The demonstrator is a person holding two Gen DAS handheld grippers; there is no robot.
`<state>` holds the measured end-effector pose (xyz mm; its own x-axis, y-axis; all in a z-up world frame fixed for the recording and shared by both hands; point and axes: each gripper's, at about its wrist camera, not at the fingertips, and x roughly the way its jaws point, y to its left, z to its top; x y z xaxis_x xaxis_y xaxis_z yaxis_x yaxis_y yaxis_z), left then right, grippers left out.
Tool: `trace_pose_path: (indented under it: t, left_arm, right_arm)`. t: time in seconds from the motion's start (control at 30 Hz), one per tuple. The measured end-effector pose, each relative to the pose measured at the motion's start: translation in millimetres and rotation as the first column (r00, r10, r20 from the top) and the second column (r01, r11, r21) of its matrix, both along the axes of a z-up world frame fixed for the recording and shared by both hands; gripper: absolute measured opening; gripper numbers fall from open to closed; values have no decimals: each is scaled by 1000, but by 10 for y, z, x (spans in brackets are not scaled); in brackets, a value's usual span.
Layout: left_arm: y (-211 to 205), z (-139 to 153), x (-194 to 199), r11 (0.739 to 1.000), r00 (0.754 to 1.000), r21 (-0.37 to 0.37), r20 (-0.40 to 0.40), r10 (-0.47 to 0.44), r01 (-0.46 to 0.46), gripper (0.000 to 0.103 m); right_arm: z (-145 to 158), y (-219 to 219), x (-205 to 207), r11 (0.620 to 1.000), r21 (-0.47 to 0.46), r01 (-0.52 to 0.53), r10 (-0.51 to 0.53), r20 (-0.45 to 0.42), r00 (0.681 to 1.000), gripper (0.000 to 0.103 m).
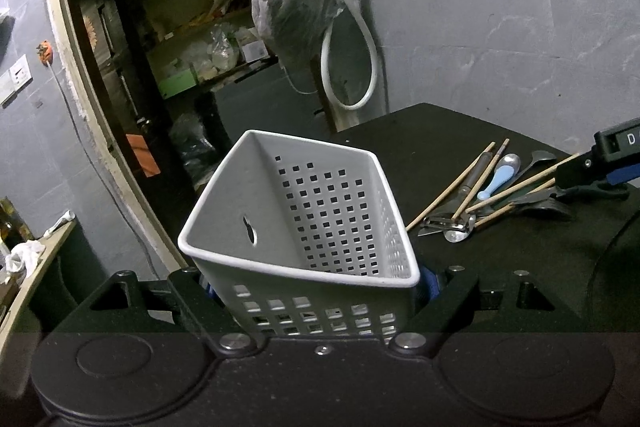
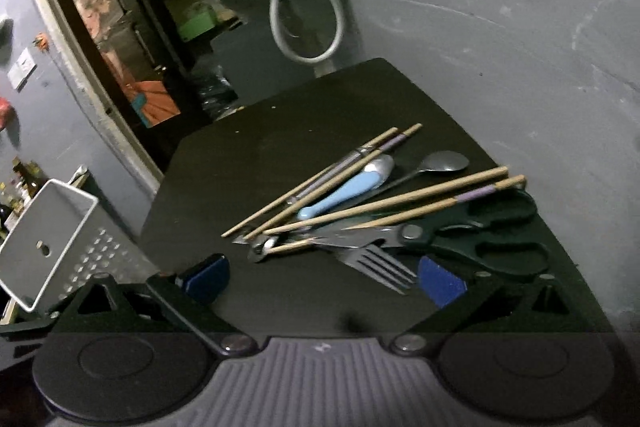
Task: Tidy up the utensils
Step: 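Grasp a metal spoon from the utensil pile with the right gripper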
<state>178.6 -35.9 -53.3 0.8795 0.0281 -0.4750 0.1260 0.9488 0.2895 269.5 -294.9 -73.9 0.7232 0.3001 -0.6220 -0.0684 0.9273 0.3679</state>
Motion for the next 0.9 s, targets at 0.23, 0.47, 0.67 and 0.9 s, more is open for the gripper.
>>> trace_pose_path:
  t: [0.23, 0.47, 0.67, 0.9]
  left_arm:
    - [-14, 11, -3, 1000, 1000, -4, -5, 31, -31, 85]
    - [-38, 18, -3, 998, 998, -12, -9, 56, -56, 85]
    - [-51, 21, -6, 998, 998, -8, -10, 62, -62, 85]
    - [-47, 29, -9, 998, 998, -9, -10, 65, -65, 85]
  right_arm:
    - [-55, -20, 220, 999, -14, -32, 32, 26, 999, 103]
    - [-70, -41, 662, 995, -70, -69, 76, 104, 992, 103]
    - [-183, -182, 1114, 997, 6, -73, 72, 100, 992, 103]
    - [-311, -185, 1412, 998, -15, -57, 58, 72, 996, 81]
